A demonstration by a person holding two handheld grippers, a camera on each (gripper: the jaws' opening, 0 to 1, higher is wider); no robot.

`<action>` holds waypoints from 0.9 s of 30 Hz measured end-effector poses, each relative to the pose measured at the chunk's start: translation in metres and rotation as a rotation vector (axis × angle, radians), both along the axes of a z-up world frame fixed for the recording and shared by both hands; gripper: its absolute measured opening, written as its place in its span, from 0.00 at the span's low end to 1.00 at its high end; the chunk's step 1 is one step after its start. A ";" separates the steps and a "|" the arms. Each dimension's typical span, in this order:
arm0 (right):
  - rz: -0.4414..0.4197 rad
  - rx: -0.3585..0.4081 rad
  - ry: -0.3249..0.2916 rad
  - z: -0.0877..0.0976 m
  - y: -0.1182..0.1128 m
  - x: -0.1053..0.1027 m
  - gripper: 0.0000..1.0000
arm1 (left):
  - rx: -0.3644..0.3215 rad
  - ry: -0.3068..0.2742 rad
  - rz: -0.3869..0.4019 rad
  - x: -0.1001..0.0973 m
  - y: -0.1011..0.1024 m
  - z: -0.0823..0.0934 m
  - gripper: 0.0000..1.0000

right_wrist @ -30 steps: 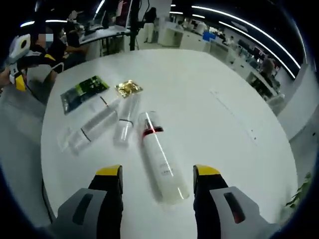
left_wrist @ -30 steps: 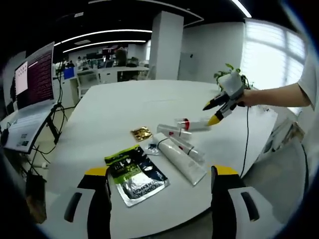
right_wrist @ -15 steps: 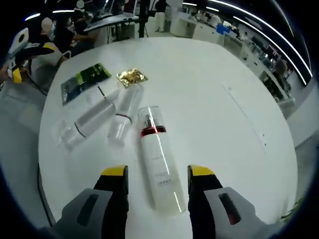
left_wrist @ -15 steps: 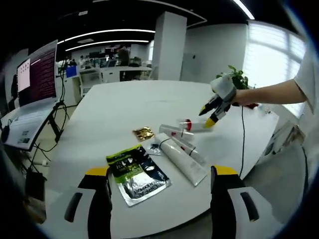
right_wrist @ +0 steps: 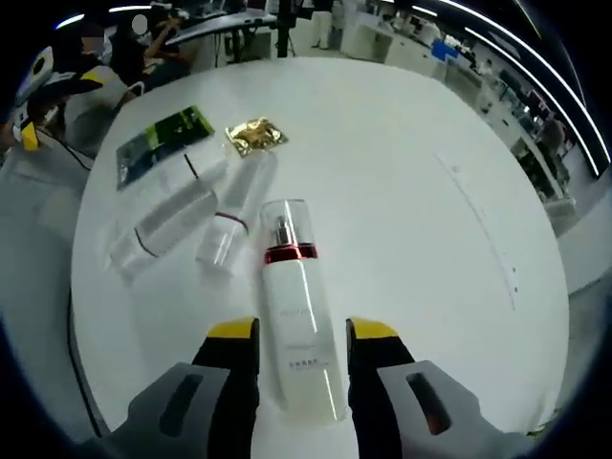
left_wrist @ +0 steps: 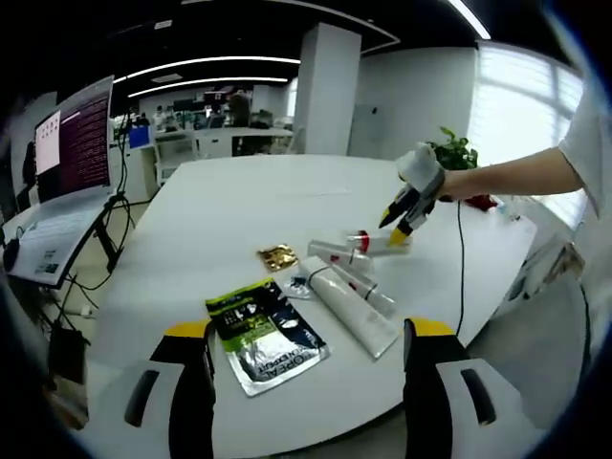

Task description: Arrange the skincare products in the storage area until every visible bottle or jar stands upright without overlapping.

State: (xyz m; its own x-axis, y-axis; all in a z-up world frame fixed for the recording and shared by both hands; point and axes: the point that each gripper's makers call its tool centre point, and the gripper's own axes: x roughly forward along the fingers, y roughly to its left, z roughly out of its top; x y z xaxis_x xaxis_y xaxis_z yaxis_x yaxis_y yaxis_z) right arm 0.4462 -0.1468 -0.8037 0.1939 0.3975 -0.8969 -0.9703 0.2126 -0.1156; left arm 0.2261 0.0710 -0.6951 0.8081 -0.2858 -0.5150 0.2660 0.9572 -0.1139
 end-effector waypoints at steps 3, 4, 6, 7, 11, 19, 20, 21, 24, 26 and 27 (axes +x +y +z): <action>0.019 -0.013 0.002 -0.001 0.002 0.001 0.33 | -0.002 -0.001 0.002 0.000 0.001 0.000 0.72; 0.020 -0.014 0.003 -0.001 0.002 0.001 0.32 | -0.002 -0.002 0.002 0.000 0.002 0.000 0.72; 0.034 -0.023 0.007 -0.003 0.002 0.000 0.29 | -0.004 -0.002 0.001 0.000 0.002 0.000 0.72; 0.037 -0.029 0.009 -0.005 0.001 0.001 0.27 | -0.004 -0.002 0.001 0.000 0.001 0.000 0.72; 0.052 -0.048 0.013 -0.008 -0.002 0.001 0.27 | -0.005 0.002 -0.004 -0.001 0.001 0.000 0.72; 0.121 -0.107 0.023 -0.016 0.005 0.004 0.28 | -0.002 0.010 -0.010 -0.001 0.000 -0.001 0.71; 0.130 -0.115 0.025 -0.018 0.004 0.003 0.28 | -0.002 0.010 -0.010 -0.001 0.000 -0.002 0.71; 0.142 -0.123 0.026 -0.019 0.003 0.002 0.28 | -0.002 0.010 -0.010 -0.001 0.000 -0.002 0.71; 0.175 -0.156 0.029 -0.020 0.009 0.003 0.29 | -0.002 0.011 -0.009 -0.001 0.000 -0.002 0.71; 0.185 -0.183 0.039 -0.025 0.006 0.003 0.28 | -0.001 0.010 -0.006 0.000 0.000 -0.002 0.71; 0.185 -0.193 0.048 -0.028 0.006 0.004 0.29 | -0.003 0.010 -0.005 0.000 0.000 -0.002 0.71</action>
